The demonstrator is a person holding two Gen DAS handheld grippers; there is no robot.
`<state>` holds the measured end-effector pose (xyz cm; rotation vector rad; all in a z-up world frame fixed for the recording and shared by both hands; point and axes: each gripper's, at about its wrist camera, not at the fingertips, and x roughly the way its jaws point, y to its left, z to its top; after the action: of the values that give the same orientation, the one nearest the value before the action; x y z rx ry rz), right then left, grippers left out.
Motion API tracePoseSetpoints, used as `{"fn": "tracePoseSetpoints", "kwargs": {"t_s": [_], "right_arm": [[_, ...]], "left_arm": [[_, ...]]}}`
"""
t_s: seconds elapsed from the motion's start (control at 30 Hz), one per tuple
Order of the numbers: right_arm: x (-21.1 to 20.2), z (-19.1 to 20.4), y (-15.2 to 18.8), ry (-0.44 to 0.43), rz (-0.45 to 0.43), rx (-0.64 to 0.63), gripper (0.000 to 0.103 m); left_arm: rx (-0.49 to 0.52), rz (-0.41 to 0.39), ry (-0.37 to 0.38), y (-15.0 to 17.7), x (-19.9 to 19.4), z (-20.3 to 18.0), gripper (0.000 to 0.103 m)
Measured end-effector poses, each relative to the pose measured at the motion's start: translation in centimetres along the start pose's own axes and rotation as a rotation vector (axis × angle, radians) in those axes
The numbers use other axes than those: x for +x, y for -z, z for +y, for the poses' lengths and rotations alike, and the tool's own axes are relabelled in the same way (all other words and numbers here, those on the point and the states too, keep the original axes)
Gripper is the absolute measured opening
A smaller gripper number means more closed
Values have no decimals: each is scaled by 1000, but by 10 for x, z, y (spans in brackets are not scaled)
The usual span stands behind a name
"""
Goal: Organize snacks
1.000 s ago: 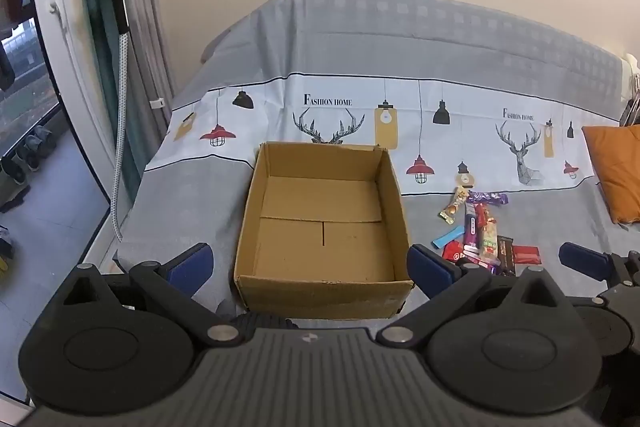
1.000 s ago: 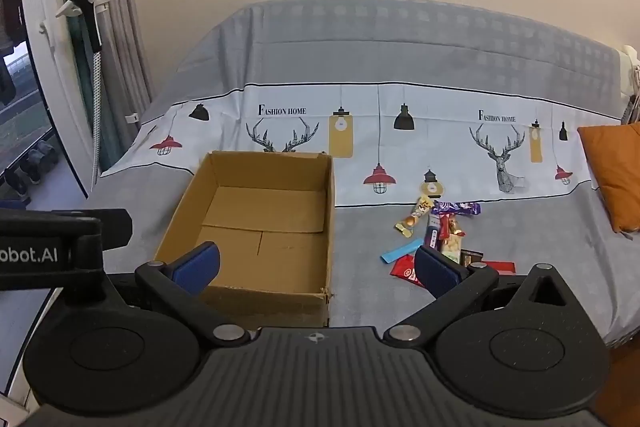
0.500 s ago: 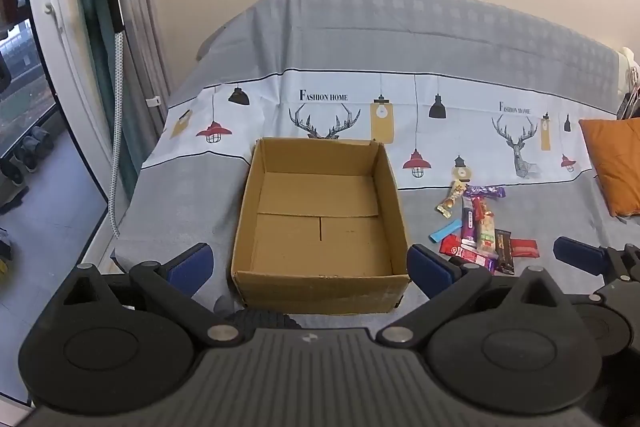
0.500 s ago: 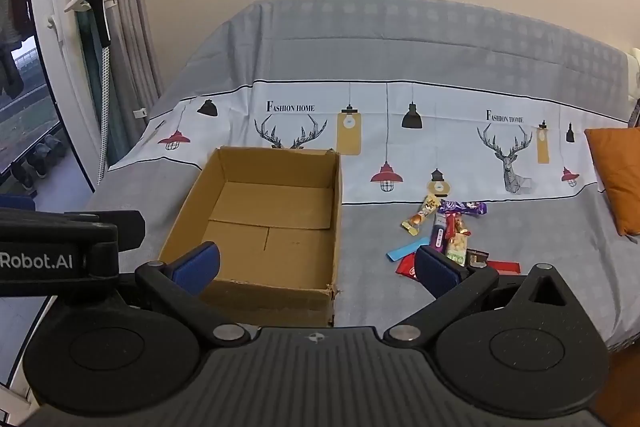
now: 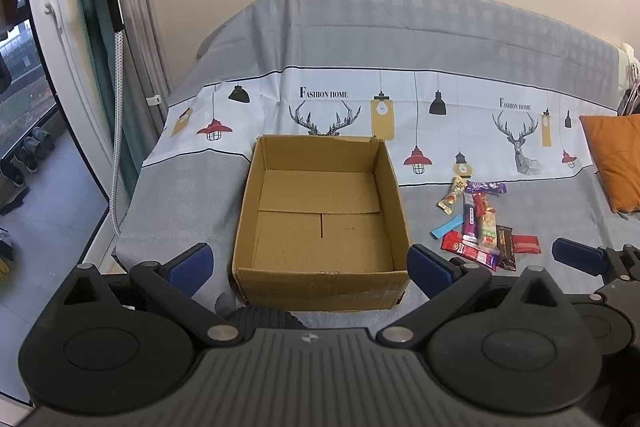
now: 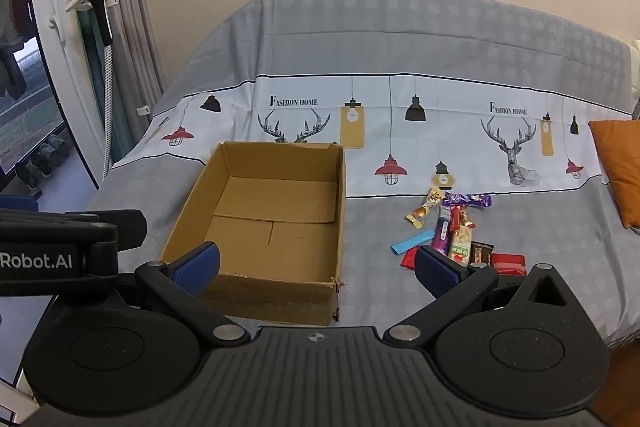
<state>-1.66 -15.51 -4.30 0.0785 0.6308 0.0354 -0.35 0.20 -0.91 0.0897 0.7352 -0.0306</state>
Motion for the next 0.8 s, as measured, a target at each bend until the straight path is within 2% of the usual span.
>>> {"fn": "tracePoseSetpoints", "kwargs": {"t_s": [0.8], "right_arm": [[1, 3, 5, -17, 15, -7, 103]], "left_arm": [[-1, 14, 2, 3, 1, 1, 103]]}}
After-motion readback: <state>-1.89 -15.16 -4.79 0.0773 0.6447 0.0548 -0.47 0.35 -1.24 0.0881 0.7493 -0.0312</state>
